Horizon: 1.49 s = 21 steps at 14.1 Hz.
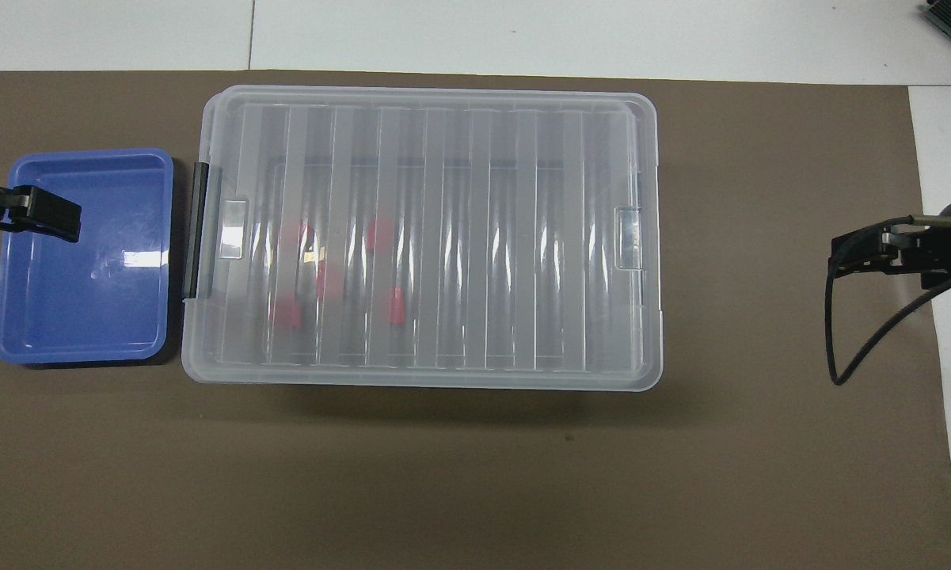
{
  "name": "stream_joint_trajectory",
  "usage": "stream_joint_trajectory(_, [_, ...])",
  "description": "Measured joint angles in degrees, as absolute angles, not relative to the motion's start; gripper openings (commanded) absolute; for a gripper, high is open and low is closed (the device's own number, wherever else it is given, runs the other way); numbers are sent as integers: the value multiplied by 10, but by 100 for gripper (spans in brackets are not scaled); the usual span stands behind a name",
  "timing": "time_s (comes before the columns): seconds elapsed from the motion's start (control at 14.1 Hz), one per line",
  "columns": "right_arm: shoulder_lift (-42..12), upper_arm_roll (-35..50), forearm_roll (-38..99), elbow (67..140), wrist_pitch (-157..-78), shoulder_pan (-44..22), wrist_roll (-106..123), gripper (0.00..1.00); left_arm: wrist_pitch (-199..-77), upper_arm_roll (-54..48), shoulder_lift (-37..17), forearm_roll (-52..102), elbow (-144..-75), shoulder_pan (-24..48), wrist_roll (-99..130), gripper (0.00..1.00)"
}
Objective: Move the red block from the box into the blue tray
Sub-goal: 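Move the right gripper to the edge of the clear lid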
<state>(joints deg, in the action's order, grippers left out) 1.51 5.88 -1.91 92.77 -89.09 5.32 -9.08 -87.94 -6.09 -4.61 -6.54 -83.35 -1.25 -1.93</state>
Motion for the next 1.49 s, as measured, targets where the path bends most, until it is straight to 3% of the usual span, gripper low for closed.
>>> stream_joint_trajectory(0.5, [17,59,-19,929,-893,53,-91,100,-879,-61,-46,-65,-833,-13,-19,100])
stream_joint_trajectory(1.07, [17,59,-19,971,-973,41,-91,100,-879,-61,-46,-65,-833,-13,-19,100])
stream_joint_trajectory(1.49, [12,60,-19,1040,-1073,-10,-132,100,-879,-61,-46,-65,-833,-13,-19,100])
